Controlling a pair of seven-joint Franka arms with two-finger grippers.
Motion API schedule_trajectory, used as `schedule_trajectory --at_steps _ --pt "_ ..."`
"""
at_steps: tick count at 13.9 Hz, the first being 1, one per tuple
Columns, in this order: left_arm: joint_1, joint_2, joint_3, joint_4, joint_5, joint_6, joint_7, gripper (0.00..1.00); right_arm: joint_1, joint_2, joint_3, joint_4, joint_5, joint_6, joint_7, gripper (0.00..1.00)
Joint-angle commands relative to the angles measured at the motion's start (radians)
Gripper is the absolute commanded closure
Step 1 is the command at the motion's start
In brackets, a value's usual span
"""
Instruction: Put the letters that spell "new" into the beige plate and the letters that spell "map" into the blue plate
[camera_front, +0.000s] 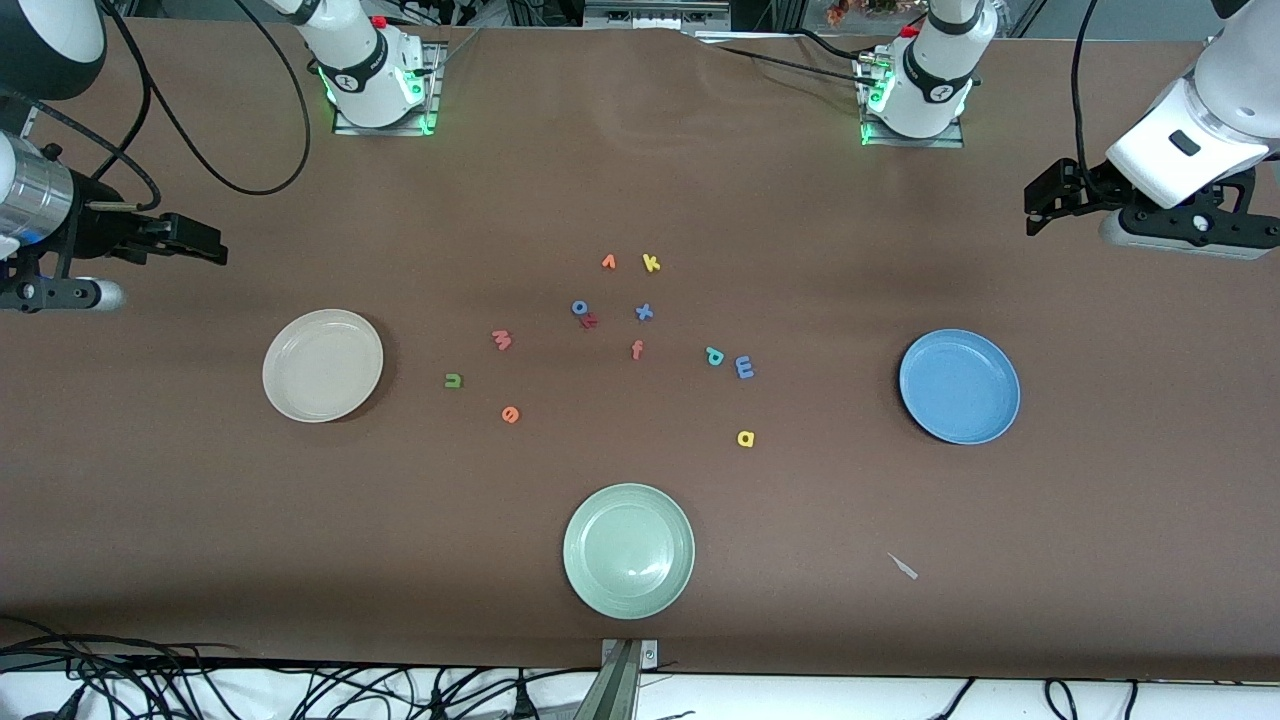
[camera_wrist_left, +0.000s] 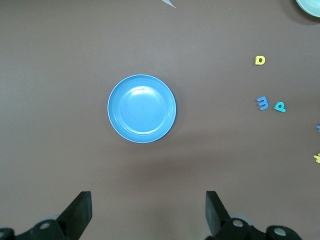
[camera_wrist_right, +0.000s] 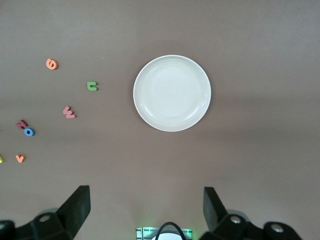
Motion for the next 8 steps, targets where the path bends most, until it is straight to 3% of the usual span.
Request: schedule_trajectory --at_steps 1,8 --pt "0.000 -0.006 0.000 0.010 -0.008 -0.016 0.017 0.00 -0.015 0.000 0.015 -0.003 -0.019 0.024 0.003 0.00" --pt "0.000 -0.006 0.002 0.010 -0.008 -0.016 0.017 0.00 -0.013 -0.002 0.015 -0.003 -0.020 0.016 0.005 0.00"
